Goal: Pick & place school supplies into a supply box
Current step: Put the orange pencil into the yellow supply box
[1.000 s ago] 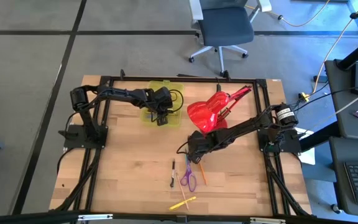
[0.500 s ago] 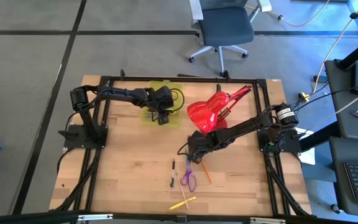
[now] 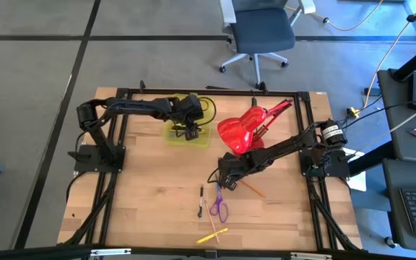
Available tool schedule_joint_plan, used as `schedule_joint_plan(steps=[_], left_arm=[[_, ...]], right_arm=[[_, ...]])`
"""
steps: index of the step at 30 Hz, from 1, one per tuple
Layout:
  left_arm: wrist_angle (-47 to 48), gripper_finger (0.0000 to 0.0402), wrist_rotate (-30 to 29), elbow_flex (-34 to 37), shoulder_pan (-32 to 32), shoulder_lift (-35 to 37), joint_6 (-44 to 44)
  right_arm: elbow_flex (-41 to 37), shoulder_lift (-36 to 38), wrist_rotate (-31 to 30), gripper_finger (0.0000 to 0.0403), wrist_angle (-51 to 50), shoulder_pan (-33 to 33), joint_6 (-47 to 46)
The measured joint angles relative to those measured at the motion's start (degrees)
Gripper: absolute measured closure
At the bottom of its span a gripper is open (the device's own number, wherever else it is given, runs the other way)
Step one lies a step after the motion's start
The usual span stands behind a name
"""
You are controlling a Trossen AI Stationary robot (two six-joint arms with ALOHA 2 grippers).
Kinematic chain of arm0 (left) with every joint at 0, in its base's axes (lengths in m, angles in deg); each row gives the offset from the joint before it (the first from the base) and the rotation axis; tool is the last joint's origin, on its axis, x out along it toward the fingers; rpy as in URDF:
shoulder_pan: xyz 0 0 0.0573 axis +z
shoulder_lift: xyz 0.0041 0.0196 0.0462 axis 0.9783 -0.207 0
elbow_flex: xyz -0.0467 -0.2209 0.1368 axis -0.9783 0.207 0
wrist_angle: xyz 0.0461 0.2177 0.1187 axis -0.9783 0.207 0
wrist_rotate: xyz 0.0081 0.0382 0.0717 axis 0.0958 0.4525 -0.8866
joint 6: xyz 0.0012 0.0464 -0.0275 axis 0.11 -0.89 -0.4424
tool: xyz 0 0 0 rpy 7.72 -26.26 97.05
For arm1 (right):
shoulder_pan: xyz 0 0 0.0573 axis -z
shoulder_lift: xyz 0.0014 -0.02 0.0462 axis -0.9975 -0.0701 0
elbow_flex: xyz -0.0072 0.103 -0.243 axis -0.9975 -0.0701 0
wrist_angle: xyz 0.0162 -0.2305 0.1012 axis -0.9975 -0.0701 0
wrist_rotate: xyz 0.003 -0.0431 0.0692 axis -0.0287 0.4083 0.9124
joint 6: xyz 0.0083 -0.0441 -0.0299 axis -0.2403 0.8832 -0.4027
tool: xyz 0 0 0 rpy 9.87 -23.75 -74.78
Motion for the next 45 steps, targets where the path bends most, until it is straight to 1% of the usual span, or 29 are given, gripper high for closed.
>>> schedule_joint_plan(steps=[4, 7, 9, 11, 14, 17, 21, 24, 26, 28, 31, 34, 38, 40, 45], left_arm=[[0.67, 0.0254, -0.78, 0.0, 0.02, 4.48, -0.37], [-0.55, 0.0255, -1.4, 0.0, 0.54, 9.04, -0.03], [-1.26, 0.0257, 0.14, 0.05, 0.71, 12.19, 0.37], [-4.71, 0.0258, 3.44, 1.68, 0.58, 15.41, 0.52], [-12.7, 0.0258, 6.7, 7.56, -0.01, 20.11, 2.38], [-20.33, 0.0258, 6.67, 15.32, 0.14, 24.41, 4.86], [-34.32, 0.0258, 7.75, 26.11, -0.5, 28.21, 9.68], [-46.53, 0.0258, 8.53, 32.93, -1.87, 28.69, 13.4], [-53.48, 0.0258, 8.55, 36.05, -2.99, 28.62, 15.58], [-58.23, 0.0258, 8.56, 38.13, -4.2, 28.39, 17.03], [-60.38, 0.0257, 8.6, 38.99, -6.37, 28.33, 17.42], [-60.55, 0.0256, 8.65, 38.98, -9.04, 28.35, 16.44], [-60.14, 0.0258, 8.88, 38.99, -13.03, 28.33, 15.5], [-60.24, 0.0258, 8.86, 38.99, -15.15, 27.85, 15.03], [-60.23, 0.0257, 8.87, 38.99, -19.78, 25.25, 14.98]], right_arm=[[0.0, 0.0, 0.02, 0.0362, 0.0, 0.0, 1.45], [0.0, 0.0, 0.02, 0.0362, 0.02, 0.0, 2.15], [0.02, 0.01, 0.03, 0.0364, 0.01, 0.0, 3.45], [0.0, 0.56, 0.05, 0.0366, 0.03, 0.0, 4.91], [-0.17, 1.95, 0.59, 0.0366, -0.43, 0.0, 7.38], [-0.37, 4.64, 0.67, 0.0364, -0.92, -0.02, 9.5], [-0.14, 8.14, 0.44, 0.0366, -0.41, 0.02, 12.17], [-0.15, 11.12, 0.26, 0.0367, 0.95, 0.02, 13.73], [-0.11, 12.97, 0.17, 0.0365, 2.43, 0.02, 14.94], [-0.11, 14.83, 0.17, 0.0362, 5.22, 0.02, 16.34], [-0.11, 17.45, 0.05, 0.0362, 11.69, 0.02, 20.15], [-0.11, 19.08, 0.05, 0.0365, 18.6, 0.02, 24.61], [-0.09, 19.41, 1.51, 0.0364, 27.64, 0.02, 29.21], [-0.07, 19.31, 2.8, 0.0362, 30.95, 0.02, 30.75], [0.0, 19.08, 3.09, 0.0361, 38.37, -0.02, 34.84]])
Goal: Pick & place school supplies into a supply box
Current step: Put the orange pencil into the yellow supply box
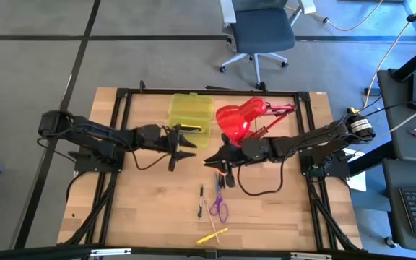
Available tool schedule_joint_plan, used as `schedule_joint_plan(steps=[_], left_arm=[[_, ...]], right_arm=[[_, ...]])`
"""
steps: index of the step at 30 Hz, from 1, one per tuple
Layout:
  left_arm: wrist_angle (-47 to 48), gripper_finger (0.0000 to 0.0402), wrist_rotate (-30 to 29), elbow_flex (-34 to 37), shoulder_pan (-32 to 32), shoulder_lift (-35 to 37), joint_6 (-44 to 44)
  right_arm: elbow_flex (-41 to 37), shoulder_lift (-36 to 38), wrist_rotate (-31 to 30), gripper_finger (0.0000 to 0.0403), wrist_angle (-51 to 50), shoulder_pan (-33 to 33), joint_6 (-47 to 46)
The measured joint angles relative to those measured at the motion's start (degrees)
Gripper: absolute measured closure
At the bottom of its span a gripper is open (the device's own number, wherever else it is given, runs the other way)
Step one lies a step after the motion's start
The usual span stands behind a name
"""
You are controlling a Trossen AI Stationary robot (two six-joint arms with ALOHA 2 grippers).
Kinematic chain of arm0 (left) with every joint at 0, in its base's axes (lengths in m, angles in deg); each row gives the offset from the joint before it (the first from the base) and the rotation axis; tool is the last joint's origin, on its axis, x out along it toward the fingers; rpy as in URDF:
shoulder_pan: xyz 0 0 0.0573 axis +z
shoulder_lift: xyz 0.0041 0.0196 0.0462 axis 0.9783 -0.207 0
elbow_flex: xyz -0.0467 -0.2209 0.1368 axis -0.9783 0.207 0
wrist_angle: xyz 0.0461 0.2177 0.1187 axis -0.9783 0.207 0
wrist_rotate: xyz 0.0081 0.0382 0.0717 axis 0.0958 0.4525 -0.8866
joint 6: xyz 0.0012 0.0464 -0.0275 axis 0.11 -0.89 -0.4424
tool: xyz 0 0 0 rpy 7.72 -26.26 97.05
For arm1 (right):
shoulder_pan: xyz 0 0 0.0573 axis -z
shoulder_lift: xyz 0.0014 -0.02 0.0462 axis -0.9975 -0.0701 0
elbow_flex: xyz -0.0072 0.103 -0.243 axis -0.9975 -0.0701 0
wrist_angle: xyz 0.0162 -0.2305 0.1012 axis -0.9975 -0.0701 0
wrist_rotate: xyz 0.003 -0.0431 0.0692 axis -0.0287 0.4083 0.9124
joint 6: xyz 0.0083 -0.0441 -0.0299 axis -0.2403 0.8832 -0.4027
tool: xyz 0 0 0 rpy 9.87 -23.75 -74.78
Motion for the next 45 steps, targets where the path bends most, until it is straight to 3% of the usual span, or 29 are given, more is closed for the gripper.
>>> schedule_joint_plan(steps=[5, 16, 22, 31, 38, 45], left_arm=[[-4.49, 0.026, -0.02, 0.0, -3.94, -4.99, -0.02], [-28.19, 0.026, -0.97, -0.5, -10.24, -20.51, -5.23], [-29.44, 0.0261, -2.19, -4.8, -10.57, -25.09, -7.36], [-29.68, 0.0261, -1.66, -7.45, -10.65, -26.57, -7.58], [-35.15, 0.0262, 1.77, -7.45, -10.86, -26.41, -7.58], [-39.41, 0.0292, 2.34, -8.05, -10.68, -26.36, -7.59]], right_arm=[[0.01, 0.0, 2.3, 0.0362, 9.87, -1.2, 5.41], [0.04, 0.02, 2.55, 0.0362, 23.1, -3.06, 15.6], [0.04, 0.02, 2.54, 0.0362, 25.81, -3.04, 17.85], [0.04, -0.33, 2.51, 0.0358, 23.89, -3.04, 17.66], [-0.05, -0.38, 2.48, 0.0357, 19.2, -3.04, 17.5], [-0.28, -0.42, 2.3, 0.0357, 19.17, -3.04, 17.56]])
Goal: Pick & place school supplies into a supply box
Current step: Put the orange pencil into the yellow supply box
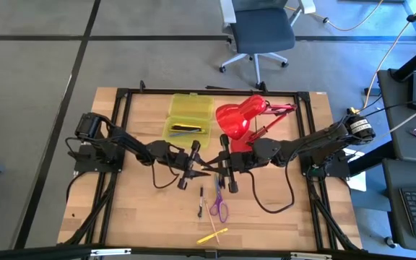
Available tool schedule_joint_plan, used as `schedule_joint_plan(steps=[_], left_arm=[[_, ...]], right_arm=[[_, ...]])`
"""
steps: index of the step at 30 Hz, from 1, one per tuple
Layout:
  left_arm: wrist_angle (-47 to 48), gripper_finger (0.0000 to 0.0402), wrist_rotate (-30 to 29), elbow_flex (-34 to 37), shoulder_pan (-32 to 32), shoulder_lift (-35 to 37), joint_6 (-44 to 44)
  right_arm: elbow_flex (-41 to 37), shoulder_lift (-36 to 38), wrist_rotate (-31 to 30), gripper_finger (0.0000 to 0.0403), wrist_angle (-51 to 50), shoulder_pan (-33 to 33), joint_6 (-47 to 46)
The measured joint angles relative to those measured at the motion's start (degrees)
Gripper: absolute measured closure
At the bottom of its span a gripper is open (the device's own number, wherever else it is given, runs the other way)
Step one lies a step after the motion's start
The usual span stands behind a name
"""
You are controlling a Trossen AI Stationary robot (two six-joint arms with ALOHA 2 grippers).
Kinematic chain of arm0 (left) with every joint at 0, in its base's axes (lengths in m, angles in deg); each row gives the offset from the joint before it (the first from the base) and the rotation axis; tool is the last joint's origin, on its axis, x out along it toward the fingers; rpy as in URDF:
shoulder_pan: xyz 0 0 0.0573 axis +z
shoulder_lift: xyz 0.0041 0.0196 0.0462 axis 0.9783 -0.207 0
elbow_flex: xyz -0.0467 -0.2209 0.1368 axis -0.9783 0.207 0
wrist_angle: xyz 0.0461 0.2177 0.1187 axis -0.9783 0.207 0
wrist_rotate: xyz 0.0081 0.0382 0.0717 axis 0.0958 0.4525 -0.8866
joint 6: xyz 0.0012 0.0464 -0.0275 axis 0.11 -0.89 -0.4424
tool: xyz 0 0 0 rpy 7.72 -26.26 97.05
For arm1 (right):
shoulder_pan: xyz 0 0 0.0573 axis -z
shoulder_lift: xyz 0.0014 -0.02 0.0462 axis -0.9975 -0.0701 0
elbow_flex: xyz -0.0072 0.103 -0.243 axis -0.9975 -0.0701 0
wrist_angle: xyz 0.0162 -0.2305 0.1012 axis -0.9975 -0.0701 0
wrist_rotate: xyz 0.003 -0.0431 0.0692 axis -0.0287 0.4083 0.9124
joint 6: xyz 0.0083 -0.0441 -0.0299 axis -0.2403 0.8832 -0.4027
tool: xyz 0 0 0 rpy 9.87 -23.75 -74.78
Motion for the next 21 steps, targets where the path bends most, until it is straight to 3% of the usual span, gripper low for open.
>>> schedule_joint_plan(steps=[12, 21], left_arm=[[-0.58, 0.0388, 2.57, -2.18, 0.24, 0.0, -3.52], [0.26, 0.0381, 3.19, -2.13, 0.62, -0.09, -3.73]], right_arm=[[-0.09, -0.5, 0.01, 0.0357, -1.61, 0.0, 0.02], [-0.02, -0.42, 0.47, 0.0346, -4.11, 0.0, -0.26]])
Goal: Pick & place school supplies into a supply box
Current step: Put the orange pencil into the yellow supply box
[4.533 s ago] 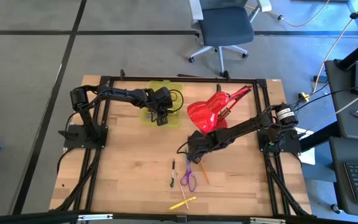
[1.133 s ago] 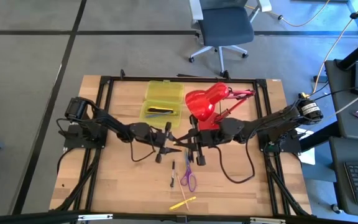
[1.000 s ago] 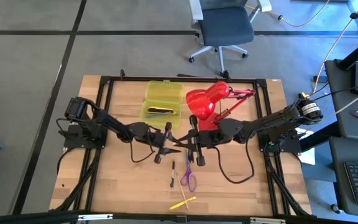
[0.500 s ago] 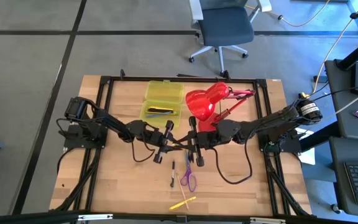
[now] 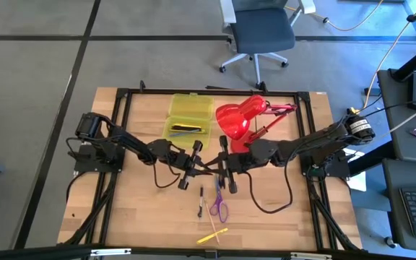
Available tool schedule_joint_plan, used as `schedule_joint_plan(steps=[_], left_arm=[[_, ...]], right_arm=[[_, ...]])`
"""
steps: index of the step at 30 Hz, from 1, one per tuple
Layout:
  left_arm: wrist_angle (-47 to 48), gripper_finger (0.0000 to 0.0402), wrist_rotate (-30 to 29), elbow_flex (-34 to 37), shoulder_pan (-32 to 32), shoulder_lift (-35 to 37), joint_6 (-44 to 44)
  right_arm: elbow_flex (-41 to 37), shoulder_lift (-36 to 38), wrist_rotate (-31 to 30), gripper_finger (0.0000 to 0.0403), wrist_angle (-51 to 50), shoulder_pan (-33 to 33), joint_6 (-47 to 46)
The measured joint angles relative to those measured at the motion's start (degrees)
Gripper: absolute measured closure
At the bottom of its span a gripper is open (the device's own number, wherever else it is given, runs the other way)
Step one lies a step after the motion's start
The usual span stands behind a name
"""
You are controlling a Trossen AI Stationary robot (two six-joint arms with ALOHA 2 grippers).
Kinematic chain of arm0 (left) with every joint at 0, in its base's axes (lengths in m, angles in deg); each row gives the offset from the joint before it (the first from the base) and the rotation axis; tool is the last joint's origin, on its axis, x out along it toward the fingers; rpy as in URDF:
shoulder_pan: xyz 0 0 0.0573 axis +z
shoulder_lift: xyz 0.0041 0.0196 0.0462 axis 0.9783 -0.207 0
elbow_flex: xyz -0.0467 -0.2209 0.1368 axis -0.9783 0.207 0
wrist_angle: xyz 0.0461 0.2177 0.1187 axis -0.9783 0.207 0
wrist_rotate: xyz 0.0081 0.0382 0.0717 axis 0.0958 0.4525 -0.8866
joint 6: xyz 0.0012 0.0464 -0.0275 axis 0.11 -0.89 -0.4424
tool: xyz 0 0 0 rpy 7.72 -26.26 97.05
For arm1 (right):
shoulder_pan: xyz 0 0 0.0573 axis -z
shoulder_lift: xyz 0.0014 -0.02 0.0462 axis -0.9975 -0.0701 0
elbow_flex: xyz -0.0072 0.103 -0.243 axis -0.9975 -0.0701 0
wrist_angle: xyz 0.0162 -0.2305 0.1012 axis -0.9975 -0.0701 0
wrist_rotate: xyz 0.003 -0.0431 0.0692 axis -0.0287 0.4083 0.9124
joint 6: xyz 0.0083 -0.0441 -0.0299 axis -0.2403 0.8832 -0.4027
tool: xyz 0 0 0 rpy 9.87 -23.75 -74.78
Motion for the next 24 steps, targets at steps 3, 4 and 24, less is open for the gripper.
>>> schedule_joint_plan(steps=[3, 4, 24], left_arm=[[-0.81, 0.0387, -0.06, -0.02, 0.0, 0.0, 0.15], [-0.95, 0.0387, -0.11, -0.02, 0.02, 0.02, 0.13], [21.66, 0.0386, 1.53, -0.09, 10.07, 7.46, 6.56]], right_arm=[[-0.03, -0.04, 0.07, 0.032, -1.9, 0.02, -0.98], [-0.1, -0.04, 0.11, 0.0309, -2.55, 0.02, -0.96], [0.0, 4.02, -8.31, 0.0211, -32.44, 0.0, -15.07]])
